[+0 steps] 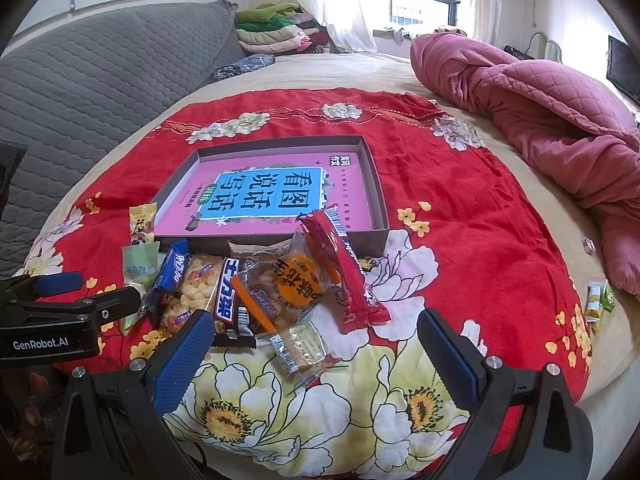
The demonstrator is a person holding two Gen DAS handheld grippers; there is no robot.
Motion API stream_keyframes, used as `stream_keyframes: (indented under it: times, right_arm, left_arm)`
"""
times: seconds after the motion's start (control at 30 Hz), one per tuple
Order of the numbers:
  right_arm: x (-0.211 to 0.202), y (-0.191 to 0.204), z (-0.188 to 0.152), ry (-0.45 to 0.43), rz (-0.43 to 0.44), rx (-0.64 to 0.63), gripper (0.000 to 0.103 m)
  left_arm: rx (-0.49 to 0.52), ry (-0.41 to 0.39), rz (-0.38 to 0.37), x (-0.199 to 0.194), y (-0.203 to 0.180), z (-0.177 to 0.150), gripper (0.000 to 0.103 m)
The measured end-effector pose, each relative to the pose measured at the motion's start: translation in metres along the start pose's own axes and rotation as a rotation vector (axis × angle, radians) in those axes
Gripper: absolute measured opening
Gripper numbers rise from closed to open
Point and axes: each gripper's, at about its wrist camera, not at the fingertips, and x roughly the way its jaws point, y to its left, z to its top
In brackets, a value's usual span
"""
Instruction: Organize snacks
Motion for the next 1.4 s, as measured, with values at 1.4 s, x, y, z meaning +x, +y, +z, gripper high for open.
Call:
stream_keyframes:
  times: [1.4]
  right_arm:
    - [0.05, -0.047, 0.011, 0.003, -0.021, 0.077, 0.102]
  left_arm:
    - [-0.21, 0.154, -0.133, 0.056, 0.06, -0.008, 0.099]
